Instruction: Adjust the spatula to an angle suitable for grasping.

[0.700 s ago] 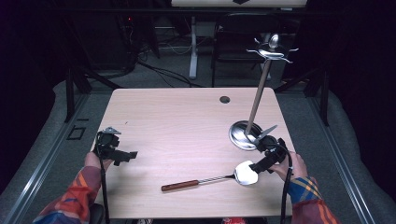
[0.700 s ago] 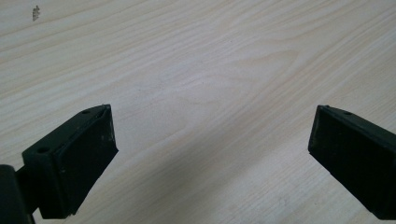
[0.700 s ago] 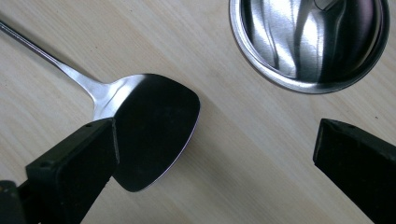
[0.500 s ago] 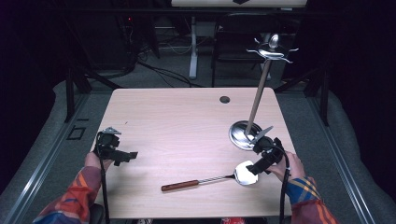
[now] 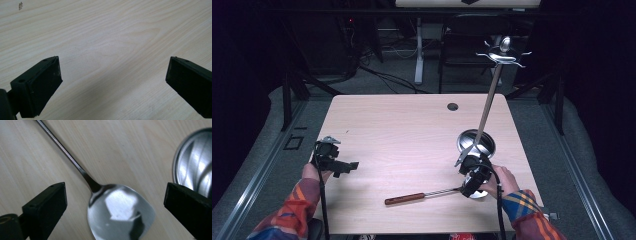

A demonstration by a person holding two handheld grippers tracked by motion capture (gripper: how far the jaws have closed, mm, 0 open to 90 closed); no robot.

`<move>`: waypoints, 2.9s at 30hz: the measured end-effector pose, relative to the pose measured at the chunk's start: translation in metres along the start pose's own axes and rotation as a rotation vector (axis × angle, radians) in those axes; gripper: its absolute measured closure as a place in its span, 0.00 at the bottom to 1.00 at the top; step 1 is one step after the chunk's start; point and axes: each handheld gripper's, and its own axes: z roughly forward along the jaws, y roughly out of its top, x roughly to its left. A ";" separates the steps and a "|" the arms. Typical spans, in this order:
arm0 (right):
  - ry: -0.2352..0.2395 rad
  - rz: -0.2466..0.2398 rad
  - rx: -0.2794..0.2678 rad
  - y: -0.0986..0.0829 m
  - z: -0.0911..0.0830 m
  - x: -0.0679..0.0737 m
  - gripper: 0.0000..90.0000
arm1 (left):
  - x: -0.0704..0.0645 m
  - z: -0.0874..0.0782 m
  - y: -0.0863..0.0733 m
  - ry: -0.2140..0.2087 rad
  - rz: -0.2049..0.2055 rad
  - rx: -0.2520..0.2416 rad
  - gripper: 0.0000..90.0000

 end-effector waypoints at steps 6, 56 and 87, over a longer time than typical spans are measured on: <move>0.024 -0.128 0.060 0.022 0.021 0.025 0.23 | 0.000 0.000 0.000 0.005 0.005 0.001 0.00; 0.000 -0.217 0.162 0.036 0.045 0.043 0.89 | -0.001 0.000 0.000 0.010 0.012 0.011 0.00; -0.045 -0.021 0.208 0.023 0.043 0.021 0.92 | -0.001 -0.001 -0.001 0.013 0.010 0.011 0.00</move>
